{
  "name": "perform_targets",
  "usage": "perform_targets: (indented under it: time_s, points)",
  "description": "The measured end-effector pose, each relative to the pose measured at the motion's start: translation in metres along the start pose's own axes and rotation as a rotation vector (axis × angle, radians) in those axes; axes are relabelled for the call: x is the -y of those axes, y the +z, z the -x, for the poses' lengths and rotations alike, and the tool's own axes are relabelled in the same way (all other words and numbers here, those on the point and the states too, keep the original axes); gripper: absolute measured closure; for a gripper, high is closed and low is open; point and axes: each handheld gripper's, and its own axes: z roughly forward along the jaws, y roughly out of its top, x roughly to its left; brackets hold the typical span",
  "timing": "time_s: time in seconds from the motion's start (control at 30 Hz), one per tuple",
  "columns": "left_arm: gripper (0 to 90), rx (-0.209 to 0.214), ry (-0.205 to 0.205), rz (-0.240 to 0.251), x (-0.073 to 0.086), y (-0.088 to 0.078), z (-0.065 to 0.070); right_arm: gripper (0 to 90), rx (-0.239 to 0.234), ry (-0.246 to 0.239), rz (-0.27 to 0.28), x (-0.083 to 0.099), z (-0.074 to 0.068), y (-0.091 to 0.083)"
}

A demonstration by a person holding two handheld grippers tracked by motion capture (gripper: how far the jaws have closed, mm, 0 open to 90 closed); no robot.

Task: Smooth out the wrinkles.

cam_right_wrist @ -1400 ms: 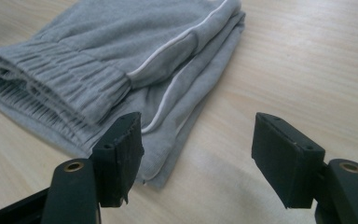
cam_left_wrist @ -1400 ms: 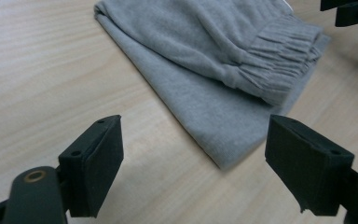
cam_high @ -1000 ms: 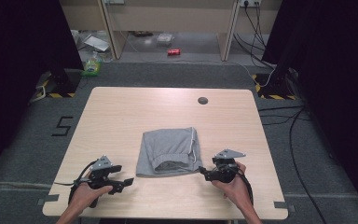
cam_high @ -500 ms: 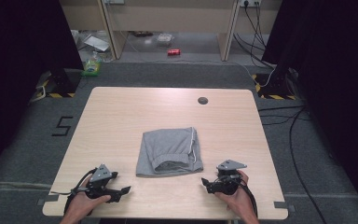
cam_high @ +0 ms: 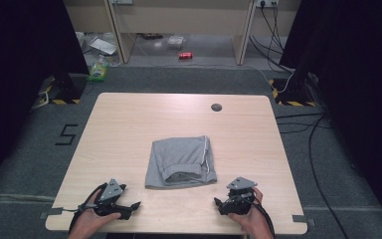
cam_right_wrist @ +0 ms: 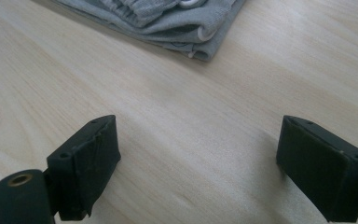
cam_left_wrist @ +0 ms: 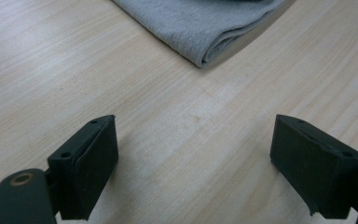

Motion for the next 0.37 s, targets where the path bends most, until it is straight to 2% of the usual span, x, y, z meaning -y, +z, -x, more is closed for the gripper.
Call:
perform_targets:
  time_s: [0.37]
  points:
    - [13.5, 0.004, 0.002, -0.002, -0.0001, 0.0002, -0.0003, 12.1, -0.002, -0.005, 0.003, -0.0001, 0.0004, 0.001]
